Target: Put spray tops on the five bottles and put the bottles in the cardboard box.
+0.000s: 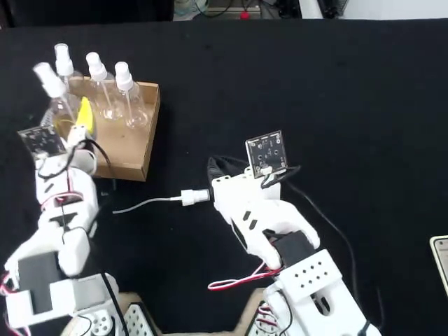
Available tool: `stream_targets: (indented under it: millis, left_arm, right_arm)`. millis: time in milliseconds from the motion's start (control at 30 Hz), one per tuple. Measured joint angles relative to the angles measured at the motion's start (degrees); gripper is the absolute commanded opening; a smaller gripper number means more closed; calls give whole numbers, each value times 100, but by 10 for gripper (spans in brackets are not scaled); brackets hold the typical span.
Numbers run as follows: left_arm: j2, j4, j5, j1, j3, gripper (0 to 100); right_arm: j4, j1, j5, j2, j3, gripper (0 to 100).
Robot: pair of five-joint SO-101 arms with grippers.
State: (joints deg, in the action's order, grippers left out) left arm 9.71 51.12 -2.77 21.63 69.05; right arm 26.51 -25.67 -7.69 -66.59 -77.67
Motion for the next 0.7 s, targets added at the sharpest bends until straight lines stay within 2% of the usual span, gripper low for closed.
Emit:
stream_targets:
  millis: [200,433,700]
  left_arm:
    - [-615,88,0,334,-378,98]
    - [-1081,967,44,334,-378,98]
    - [-2075,2277,800,281,-387,98]
  right_arm:
    - [0,0,0,0,0,18]
    - [0,0,0,0,0,18]
    - [0,0,0,0,0,18]
